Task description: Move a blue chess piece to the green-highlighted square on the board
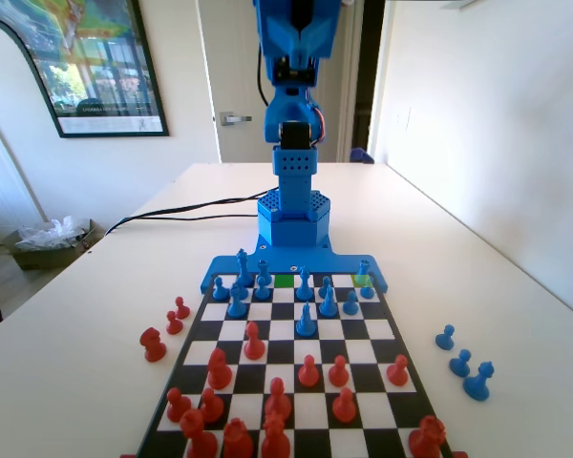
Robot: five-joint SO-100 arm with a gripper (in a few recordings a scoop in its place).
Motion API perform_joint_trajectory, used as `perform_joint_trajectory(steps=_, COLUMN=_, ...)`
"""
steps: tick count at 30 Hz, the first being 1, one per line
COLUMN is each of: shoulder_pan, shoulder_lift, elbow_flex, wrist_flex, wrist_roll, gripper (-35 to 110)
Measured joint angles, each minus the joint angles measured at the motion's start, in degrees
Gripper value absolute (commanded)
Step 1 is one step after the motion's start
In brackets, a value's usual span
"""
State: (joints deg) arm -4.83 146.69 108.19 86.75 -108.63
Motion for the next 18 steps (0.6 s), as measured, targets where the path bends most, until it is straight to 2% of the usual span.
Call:
perform_joint_trajectory(steps=12, shoulder_pan=-1.23, shoulder_lift=-10.55, elbow_flex=0.7, wrist_flex=-0.53, wrist_roll=-31.99, gripper=1)
perform_joint_trajectory(steps=18, shoulder_pan=-2.37, shoulder_lift=-20.13, elbow_flex=1.58, wrist_flex=-0.88, wrist_roll=-41.57, gripper=1)
